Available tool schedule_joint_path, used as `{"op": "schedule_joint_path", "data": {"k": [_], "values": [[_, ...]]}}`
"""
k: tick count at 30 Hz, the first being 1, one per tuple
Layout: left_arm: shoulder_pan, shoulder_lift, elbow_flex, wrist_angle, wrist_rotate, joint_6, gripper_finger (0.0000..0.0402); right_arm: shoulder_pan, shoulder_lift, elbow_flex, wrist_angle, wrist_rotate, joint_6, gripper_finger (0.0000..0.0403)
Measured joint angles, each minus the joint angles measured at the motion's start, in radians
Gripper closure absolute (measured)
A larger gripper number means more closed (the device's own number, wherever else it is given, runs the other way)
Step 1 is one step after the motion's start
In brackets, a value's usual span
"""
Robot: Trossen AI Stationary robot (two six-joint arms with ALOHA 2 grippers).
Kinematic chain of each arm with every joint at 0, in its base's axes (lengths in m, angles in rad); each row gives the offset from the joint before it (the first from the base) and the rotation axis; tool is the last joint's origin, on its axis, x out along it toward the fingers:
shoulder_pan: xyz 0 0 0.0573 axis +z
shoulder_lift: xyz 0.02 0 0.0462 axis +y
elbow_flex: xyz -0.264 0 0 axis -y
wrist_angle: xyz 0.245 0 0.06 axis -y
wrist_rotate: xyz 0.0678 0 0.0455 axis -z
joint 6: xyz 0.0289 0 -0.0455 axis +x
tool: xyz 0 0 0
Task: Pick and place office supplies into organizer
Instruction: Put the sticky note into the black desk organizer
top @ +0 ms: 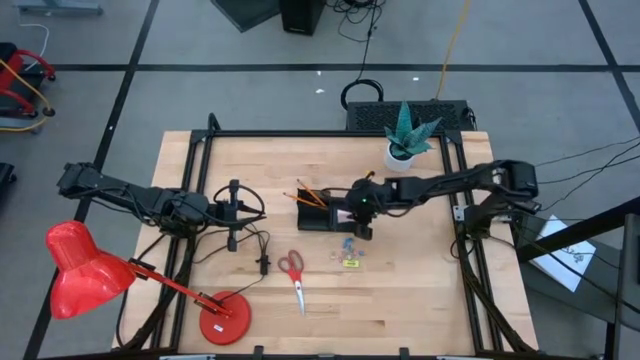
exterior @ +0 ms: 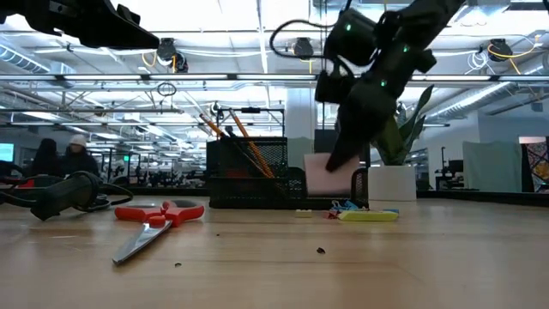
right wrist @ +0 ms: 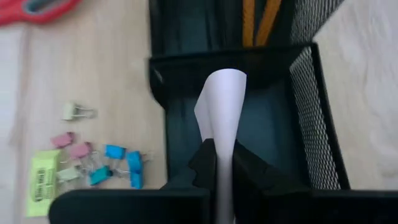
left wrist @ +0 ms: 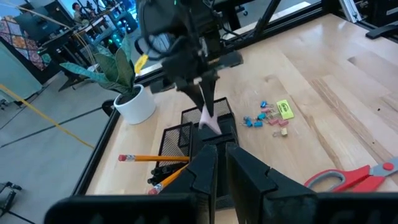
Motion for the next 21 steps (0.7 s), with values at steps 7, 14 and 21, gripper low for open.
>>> {"op": "schedule_joint_path", "data": {"k": [7, 14, 21], "values": [[0.000, 0.000, 0.000, 0.000, 0.000, 0.000, 0.0357, -0.020, 0.054, 0.000, 0.024, -0.069, -0.012, 0.0379], [0.000, 0.000, 0.000, 0.000, 0.000, -0.002, 0.0357, -0.020, 0.043, 0.000, 0.021, -0.033, 0.004, 0.0297], [0.000, 0.000, 0.000, 0.000, 0.000, -0.002, 0.0357, -0.020, 0.035, 0.000, 0.035, -0.014, 0.011, 0.0189]]}}
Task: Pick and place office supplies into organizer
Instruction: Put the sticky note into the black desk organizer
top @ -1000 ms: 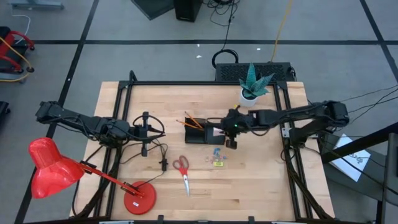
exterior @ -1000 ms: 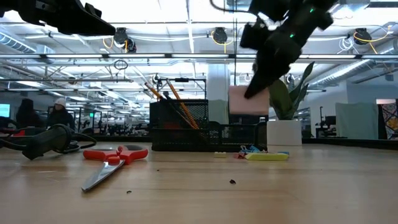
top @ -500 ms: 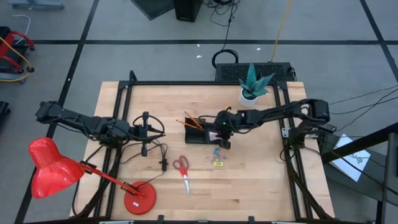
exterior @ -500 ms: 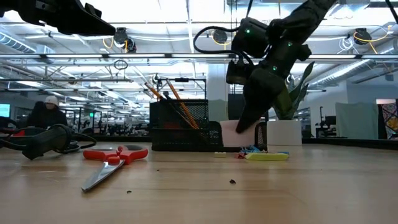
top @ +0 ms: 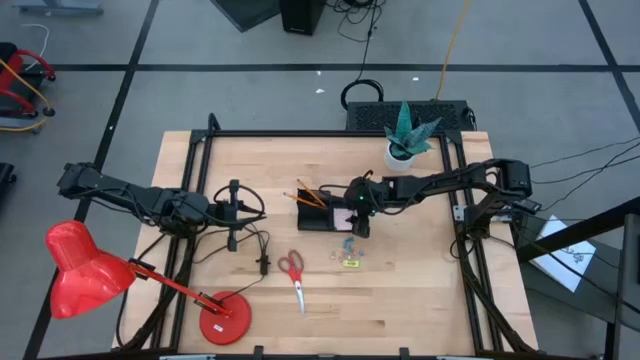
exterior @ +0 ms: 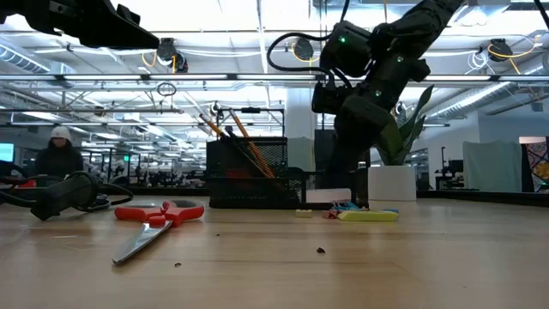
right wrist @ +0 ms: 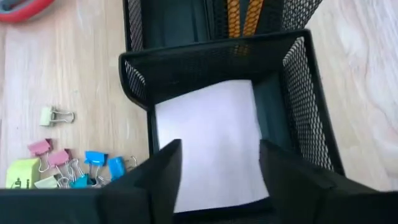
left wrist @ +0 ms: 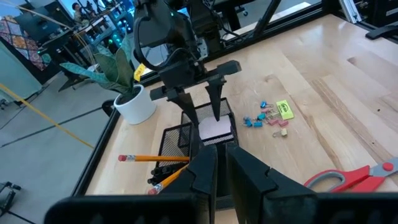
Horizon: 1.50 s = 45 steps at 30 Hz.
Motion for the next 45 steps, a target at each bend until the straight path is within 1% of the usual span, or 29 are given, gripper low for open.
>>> {"op": "schedule_joint_path", "data": {"k": [2, 6, 8, 10, 12, 13, 15, 18, 19, 20, 23, 28, 34, 39, 45], "values": [[0.000, 0.000, 0.000, 0.000, 0.000, 0.000, 0.0357, 0.000, 0.000, 0.000, 0.011, 0.002, -0.007, 0.0166], [0.000, 0.000, 0.000, 0.000, 0.000, 0.000, 0.0357, 0.009, -0.015, 0.001, 0.072, 0.074, -0.040, 0.0140], [0.000, 0.000, 0.000, 0.000, 0.000, 0.000, 0.0357, 0.018, -0.025, 0.012, 0.095, 0.082, -0.063, 0.0139], [0.000, 0.000, 0.000, 0.000, 0.000, 0.000, 0.0357, 0.027, -0.026, 0.029, 0.089, 0.060, -0.060, 0.0152], [0.000, 0.000, 0.000, -0.003, 0.000, 0.000, 0.0357, 0.034, -0.025, 0.042, 0.060, 0.045, -0.036, 0.0182], [0.000, 0.000, 0.000, -0.003, 0.000, 0.000, 0.0357, 0.037, -0.025, 0.046, 0.042, 0.047, -0.029, 0.0204], [0.000, 0.000, 0.000, -0.009, 0.000, 0.000, 0.0357, 0.039, -0.025, 0.047, 0.009, 0.049, -0.021, 0.0257], [0.000, 0.000, 0.000, -0.015, 0.000, 0.000, 0.0357, 0.039, -0.024, 0.047, -0.017, 0.049, -0.004, 0.0358], [0.000, 0.000, 0.000, -0.016, 0.000, 0.000, 0.0357, 0.039, -0.024, 0.047, -0.018, 0.049, -0.007, 0.0380], [0.000, 0.000, 0.000, -0.016, 0.000, 0.000, 0.0357, 0.039, -0.024, 0.047, -0.019, 0.049, -0.011, 0.0388], [0.000, 0.000, 0.000, -0.016, 0.000, 0.000, 0.0357, 0.035, -0.024, 0.047, -0.019, 0.046, -0.004, 0.0389], [0.000, 0.000, 0.000, -0.016, 0.000, 0.001, 0.0357, 0.035, -0.013, 0.041, -0.026, 0.041, -0.010, 0.0400], [0.000, 0.000, 0.000, -0.016, 0.000, 0.002, 0.0357, 0.035, 0.074, 0.036, -0.028, 0.047, -0.063, 0.0402], [0.000, 0.000, 0.000, -0.017, 0.000, 0.002, 0.0357, 0.035, 0.137, 0.041, -0.018, 0.048, -0.068, 0.0402], [0.000, 0.000, 0.000, -0.017, 0.000, 0.002, 0.0357, 0.037, 0.124, 0.039, -0.014, 0.049, -0.068, 0.0402]]}}
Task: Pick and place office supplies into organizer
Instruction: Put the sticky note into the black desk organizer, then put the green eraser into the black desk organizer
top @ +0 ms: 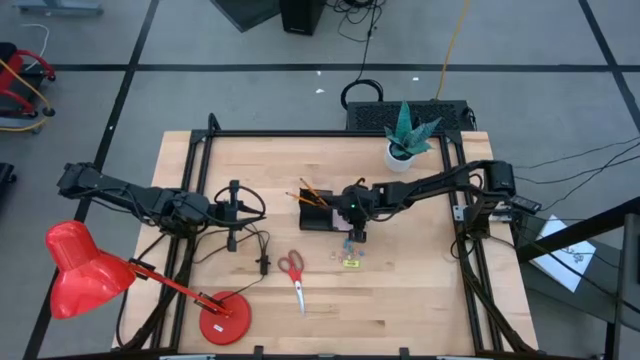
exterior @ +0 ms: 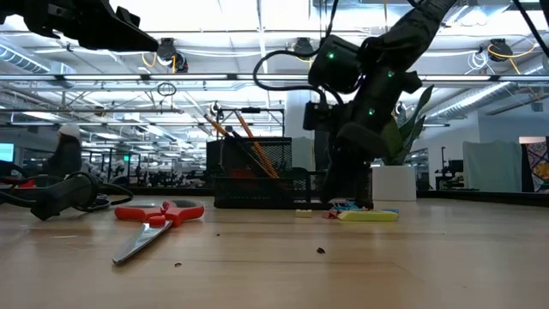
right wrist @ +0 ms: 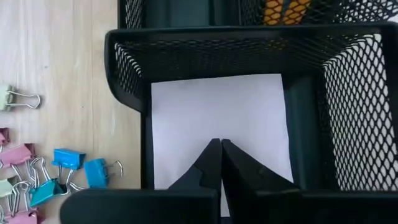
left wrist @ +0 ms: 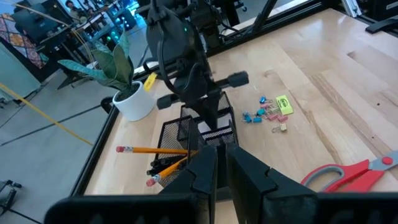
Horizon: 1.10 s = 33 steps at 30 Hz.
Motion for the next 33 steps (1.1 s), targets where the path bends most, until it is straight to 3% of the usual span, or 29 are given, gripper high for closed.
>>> {"op": "schedule_joint_path", "data": {"k": [10, 13, 18, 22, 29, 33], "values": [[0.000, 0.000, 0.000, -0.004, 0.000, -0.001, 0.0357, 0.023, -0.143, -0.004, -0.022, 0.000, 0.046, 0.0387], [0.000, 0.000, 0.000, -0.006, 0.000, -0.001, 0.0357, 0.037, -0.199, -0.004, -0.030, 0.008, 0.064, 0.0359], [0.000, 0.000, 0.000, -0.006, 0.000, -0.001, 0.0357, 0.075, -0.294, -0.003, -0.039, 0.106, 0.084, 0.0294], [0.000, 0.000, 0.000, -0.007, 0.000, -0.001, 0.0357, 0.118, -0.362, -0.003, -0.029, 0.103, 0.145, 0.0249], [0.000, 0.000, 0.000, -0.007, 0.000, -0.001, 0.0357, 0.270, -0.379, -0.046, 0.136, 0.103, 0.091, 0.0216], [0.000, 0.000, 0.000, -0.007, 0.000, -0.001, 0.0357, 0.342, -0.358, -0.124, 0.273, 0.103, 0.168, 0.0218]]}}
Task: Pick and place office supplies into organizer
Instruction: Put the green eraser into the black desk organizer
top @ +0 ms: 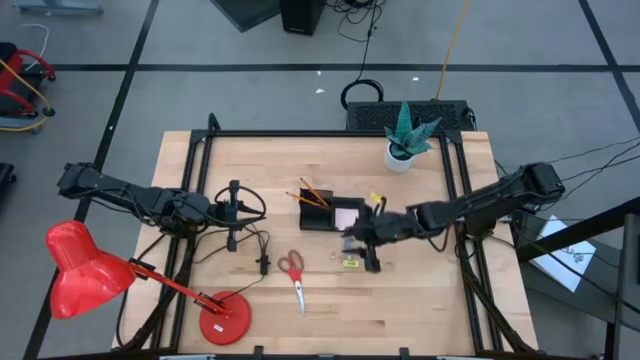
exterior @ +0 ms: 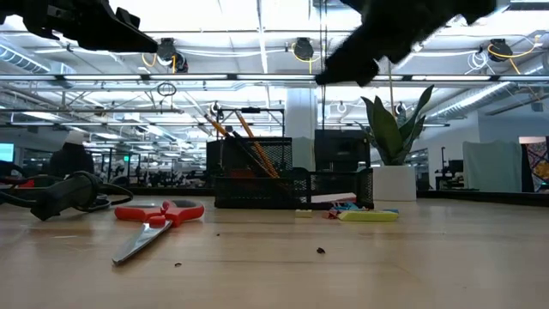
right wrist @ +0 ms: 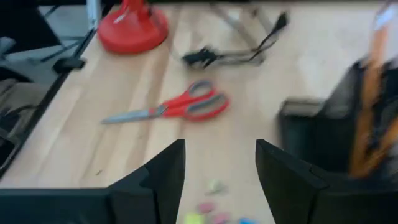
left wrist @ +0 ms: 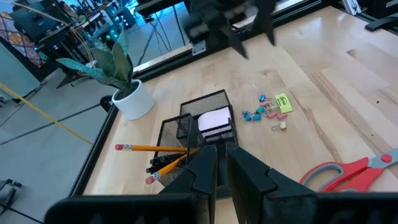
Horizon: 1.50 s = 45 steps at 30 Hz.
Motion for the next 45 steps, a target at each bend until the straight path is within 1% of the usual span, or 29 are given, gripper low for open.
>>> {"op": "schedule_joint_path", "data": {"k": [3, 6, 8, 12, 15, 18, 23, 27, 30, 40, 45], "values": [[0.000, 0.000, 0.000, 0.002, 0.000, 0.021, 0.0357, 0.038, 0.028, -0.051, 0.049, 0.009, 0.057, 0.0221], [0.000, 0.000, 0.000, 0.013, 0.000, 0.051, 0.0357, 0.071, 0.068, -0.099, 0.081, 0.064, 0.096, 0.0221], [0.000, 0.000, 0.000, 0.014, 0.000, 0.063, 0.0357, 0.090, 0.099, -0.122, 0.104, 0.080, 0.091, 0.0221], [0.000, 0.000, 0.000, 0.013, 0.000, 0.062, 0.0357, 0.120, 0.164, -0.127, 0.130, 0.102, 0.056, 0.0221], [0.000, 0.000, 0.000, 0.013, 0.000, 0.062, 0.0357, 0.123, 0.198, -0.127, 0.152, 0.097, 0.058, 0.0216], [0.000, 0.000, 0.000, 0.013, 0.000, 0.062, 0.0357, 0.115, 0.227, -0.127, 0.165, 0.052, 0.091, 0.0202], [0.000, 0.000, 0.000, 0.012, 0.000, 0.042, 0.0357, 0.114, 0.266, -0.127, 0.163, 0.053, 0.132, 0.0176], [0.000, 0.000, 0.000, 0.010, 0.000, 0.017, 0.0357, 0.114, 0.277, -0.126, 0.157, 0.057, 0.135, 0.0168], [0.000, 0.000, 0.000, 0.010, 0.000, 0.002, 0.0357, 0.112, 0.278, -0.126, 0.140, 0.082, 0.136, 0.0168], [0.000, 0.000, 0.000, 0.010, 0.000, 0.003, 0.0357, 0.121, 0.277, -0.125, 0.073, 0.077, 0.170, 0.0193], [0.000, 0.000, 0.000, 0.010, 0.000, 0.003, 0.0357, 0.129, 0.276, -0.125, 0.070, 0.084, 0.175, 0.0201]]}}
